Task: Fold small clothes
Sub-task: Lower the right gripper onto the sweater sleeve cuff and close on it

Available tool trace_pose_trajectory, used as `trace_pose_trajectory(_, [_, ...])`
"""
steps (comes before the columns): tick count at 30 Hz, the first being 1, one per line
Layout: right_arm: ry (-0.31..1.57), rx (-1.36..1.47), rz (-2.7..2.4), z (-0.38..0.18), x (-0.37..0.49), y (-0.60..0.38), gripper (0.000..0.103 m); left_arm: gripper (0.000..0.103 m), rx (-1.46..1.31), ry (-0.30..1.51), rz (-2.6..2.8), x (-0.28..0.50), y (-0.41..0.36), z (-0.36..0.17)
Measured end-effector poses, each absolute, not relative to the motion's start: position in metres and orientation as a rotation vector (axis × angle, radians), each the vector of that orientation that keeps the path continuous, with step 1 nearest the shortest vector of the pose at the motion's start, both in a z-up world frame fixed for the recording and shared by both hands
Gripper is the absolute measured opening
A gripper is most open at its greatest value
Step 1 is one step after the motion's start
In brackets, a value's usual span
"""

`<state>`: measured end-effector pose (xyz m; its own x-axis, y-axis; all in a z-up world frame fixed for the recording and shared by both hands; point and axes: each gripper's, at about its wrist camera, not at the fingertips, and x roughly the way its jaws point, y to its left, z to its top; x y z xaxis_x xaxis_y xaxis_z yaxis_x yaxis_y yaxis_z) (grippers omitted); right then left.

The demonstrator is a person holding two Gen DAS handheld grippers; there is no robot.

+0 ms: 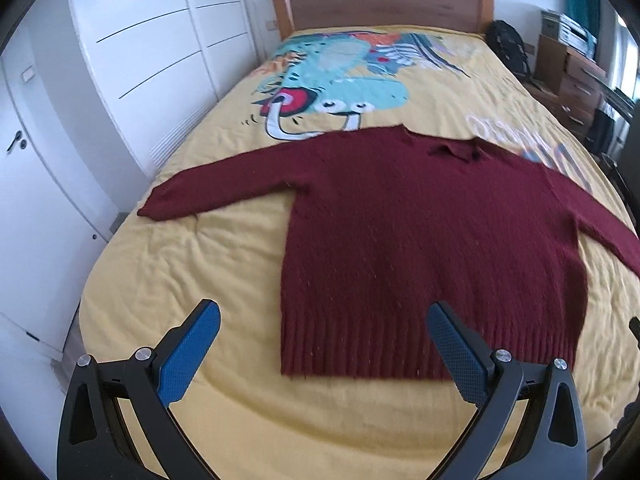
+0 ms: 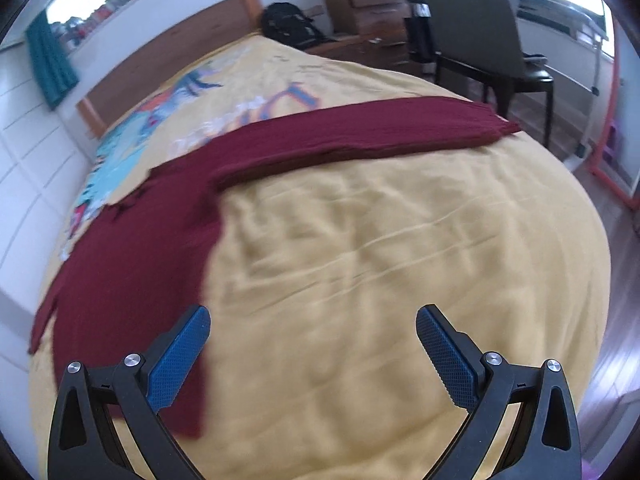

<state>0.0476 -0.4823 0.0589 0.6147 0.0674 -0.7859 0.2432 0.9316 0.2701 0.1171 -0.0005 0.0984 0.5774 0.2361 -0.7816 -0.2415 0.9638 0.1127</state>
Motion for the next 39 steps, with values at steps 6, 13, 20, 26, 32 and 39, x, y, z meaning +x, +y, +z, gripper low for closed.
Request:
trace_pose_trajectory(6, [0.943, 0.394, -0.169, 0.036, 0.077, -0.522, 0.103, 0.102, -0.031, 0.933, 0.281, 0.135, -0.001, 0.094])
trace_pose_trajectory(13, [0.945, 0.491, -0.237, 0.016, 0.102, -0.577, 0.103, 0.102, -0.063, 1.013, 0.240, 0.154, -0.004, 0.083])
trace_pose_trajectory(20, [0.921, 0.647, -0.272, 0.000, 0.132, -0.646, 0.103, 0.102, -0.072, 1.043, 0.248, 0.167, -0.001, 0.079])
trace_pose_trajectory(26, [0.894, 0.708, -0.270, -0.010, 0.158, -0.678, 0.102, 0.102, -0.088, 1.075, 0.263, 0.173, 0.005, 0.071])
trace_pose_trajectory(32, [0.825, 0.812, -0.298, -0.016, 0.182, -0.709, 0.094, 0.102, -0.089, 1.089, 0.286, 0.179, 0.014, 0.067])
trace_pose_trajectory(39, [0.795, 0.966, -0.351, -0.027, 0.197, -0.746, 0.039, 0.102, -0.099, 1.094, 0.288, 0.178, 0.022, 0.058])
